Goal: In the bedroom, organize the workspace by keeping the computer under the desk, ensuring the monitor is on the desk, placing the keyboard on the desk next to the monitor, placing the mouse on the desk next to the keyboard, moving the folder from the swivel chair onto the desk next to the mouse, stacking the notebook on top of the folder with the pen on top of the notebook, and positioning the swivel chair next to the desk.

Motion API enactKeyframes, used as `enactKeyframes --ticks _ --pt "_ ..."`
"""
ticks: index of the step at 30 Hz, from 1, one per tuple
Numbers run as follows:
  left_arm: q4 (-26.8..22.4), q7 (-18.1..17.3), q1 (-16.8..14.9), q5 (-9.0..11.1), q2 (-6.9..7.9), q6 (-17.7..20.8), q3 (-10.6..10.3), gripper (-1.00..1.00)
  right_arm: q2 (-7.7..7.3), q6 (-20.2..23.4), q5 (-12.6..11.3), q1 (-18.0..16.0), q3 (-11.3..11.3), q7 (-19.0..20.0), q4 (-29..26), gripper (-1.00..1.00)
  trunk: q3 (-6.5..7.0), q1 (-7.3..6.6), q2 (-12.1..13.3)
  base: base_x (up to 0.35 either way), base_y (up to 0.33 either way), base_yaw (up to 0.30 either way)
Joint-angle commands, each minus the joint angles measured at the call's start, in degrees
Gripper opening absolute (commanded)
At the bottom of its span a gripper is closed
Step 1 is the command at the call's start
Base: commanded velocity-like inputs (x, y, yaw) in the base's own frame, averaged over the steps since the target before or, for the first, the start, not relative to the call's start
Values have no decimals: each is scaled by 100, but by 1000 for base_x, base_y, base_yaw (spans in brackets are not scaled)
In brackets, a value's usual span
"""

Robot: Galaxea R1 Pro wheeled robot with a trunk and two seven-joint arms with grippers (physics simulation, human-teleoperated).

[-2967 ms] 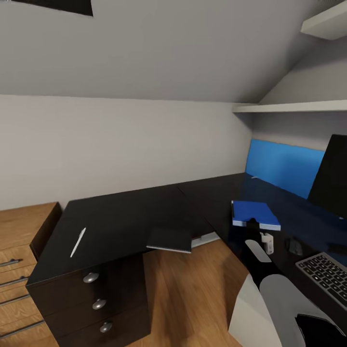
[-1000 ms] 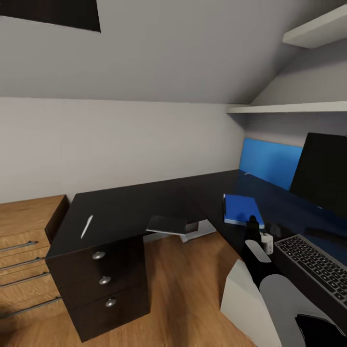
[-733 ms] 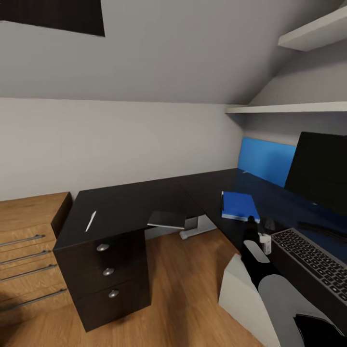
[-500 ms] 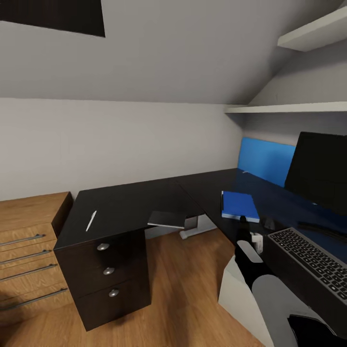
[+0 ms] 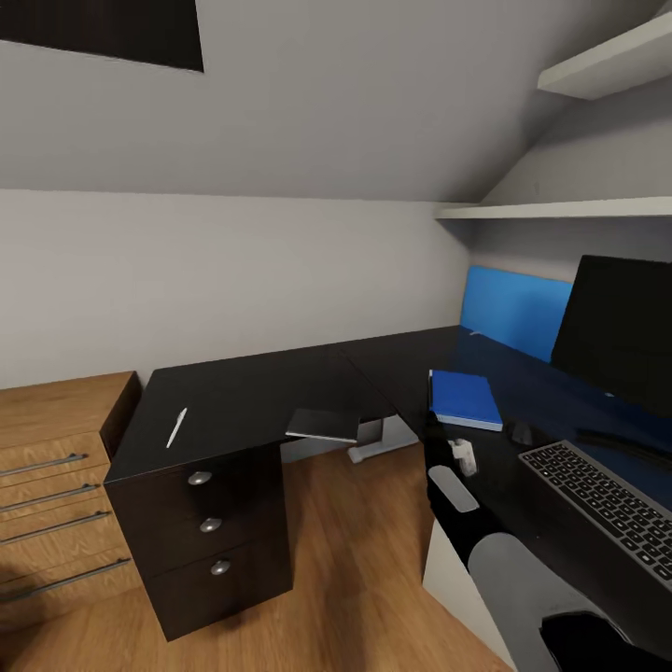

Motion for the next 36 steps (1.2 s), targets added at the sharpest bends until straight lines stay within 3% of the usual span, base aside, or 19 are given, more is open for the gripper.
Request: enactKeyframes --ticks 1,3,8,17,21,26,32,36 --pt "5 13 -3 55 2 -21 -37 100 12 35 -58 -4 205 -1 11 100 -6 -1 -3 0 0 0" --pt "5 13 -3 55 2 -21 -37 100 41 246 -56 -4 422 3 57 100 -6 -1 -3 0 0 0" --pt "-3 13 -3 61 1 -22 -35 100 98 885 -60 -4 631 12 135 100 -6 -1 -3 0 0 0" --pt "-20 9 -3 63 -21 -22 -31 100 113 1694 -85 -6 669 40 149 100 -6 -1 -3 0 0 0" --pt "-21 12 -3 64 -24 -22 -29 100 110 1916 -92 -5 665 94 148 100 -6 -1 -3 0 0 0" --pt "-22 13 -3 64 -25 -22 -29 100 113 2104 -96 -4 662 183 148 100 -96 109 -203 0 0 0" --pt "-22 13 -3 64 -21 -22 -29 100 130 2220 -97 -4 669 638 152 100 -203 241 -444 0 0 0" --pt "-22 13 -3 64 -24 -22 -29 100 143 2227 -97 -4 675 740 158 100 -275 329 -604 0 0 0"
